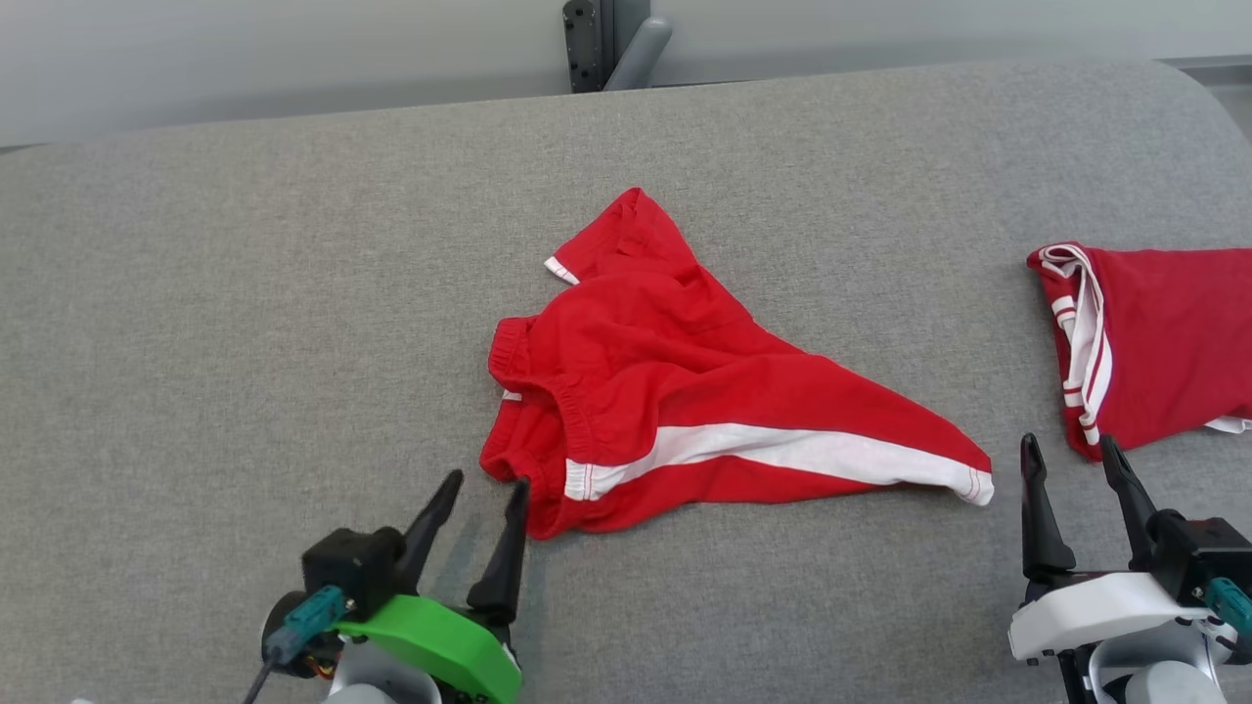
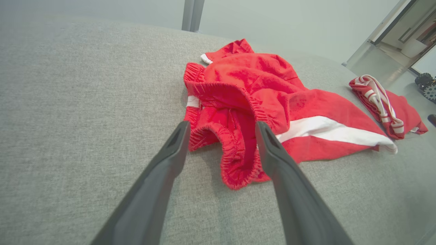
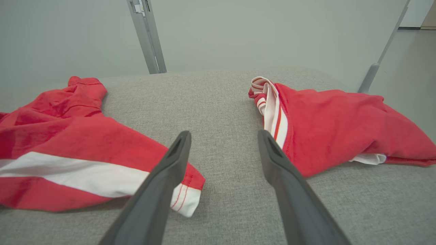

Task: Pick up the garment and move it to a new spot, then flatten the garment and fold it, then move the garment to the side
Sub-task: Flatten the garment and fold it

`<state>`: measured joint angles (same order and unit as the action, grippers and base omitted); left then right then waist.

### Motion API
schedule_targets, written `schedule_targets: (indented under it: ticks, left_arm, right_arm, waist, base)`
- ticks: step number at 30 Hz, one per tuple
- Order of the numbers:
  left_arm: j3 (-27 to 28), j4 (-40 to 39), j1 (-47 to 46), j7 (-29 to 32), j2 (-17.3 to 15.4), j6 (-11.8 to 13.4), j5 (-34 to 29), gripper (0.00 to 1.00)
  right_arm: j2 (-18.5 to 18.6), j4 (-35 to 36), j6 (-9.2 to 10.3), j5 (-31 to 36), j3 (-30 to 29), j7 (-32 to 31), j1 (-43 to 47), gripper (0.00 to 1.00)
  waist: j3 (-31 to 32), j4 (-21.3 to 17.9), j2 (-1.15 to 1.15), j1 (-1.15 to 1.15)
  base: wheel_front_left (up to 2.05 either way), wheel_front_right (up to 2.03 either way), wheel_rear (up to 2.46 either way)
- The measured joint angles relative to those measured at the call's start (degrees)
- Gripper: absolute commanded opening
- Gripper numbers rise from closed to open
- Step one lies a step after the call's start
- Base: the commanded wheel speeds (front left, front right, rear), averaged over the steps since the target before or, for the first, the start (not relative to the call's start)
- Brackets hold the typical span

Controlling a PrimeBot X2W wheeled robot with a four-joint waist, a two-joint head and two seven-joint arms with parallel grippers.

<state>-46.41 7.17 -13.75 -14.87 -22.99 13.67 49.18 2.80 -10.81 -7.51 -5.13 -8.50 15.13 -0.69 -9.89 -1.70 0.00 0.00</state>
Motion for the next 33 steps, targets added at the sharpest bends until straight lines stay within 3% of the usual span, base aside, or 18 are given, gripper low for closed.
schedule_targets:
  ticks: [7,13,19,25,33]
  left_arm:
    - [15.14,-4.77,9.27,-0.11,3.03,1.88,-13.36,1.00]
    - [24.57,-5.10,15.56,-0.16,6.79,-0.37,-20.22,1.00]
    - [33.51,-3.49,20.30,-0.18,11.12,-7.28,-24.05,1.00]
    - [38.46,-0.42,21.92,-0.16,13.11,-14.30,-28.48,1.00]
    - [43.57,1.85,22.23,-0.16,16.02,-18.91,-32.21,1.00]
  right_arm:
    - [-0.01,1.15,0.00,0.38,-1.32,0.00,2.64,1.00]
    - [0.01,1.38,0.00,1.32,-2.16,0.00,4.39,1.00]
    - [0.00,1.00,0.00,1.71,-2.16,0.00,6.11,1.00]
    - [-0.01,-1.11,0.00,1.71,-1.52,0.00,7.59,1.00]
    - [0.00,-1.90,0.00,1.25,-1.26,0.00,7.65,1.00]
  waist:
    - [1.56,1.19,0.00,0.00]
    - [3.25,2.63,0.00,0.00]
    - [5.49,4.66,0.00,0.00]
    - [7.56,6.29,0.00,0.00]
    - [8.56,6.50,0.00,0.00]
  base:
    - [0.00,0.00,0.00]
    - [0.00,0.00,0.00]
    - [0.00,0.00,0.00]
    - [0.00,0.00,0.00]
    - [0.00,0.00,0.00]
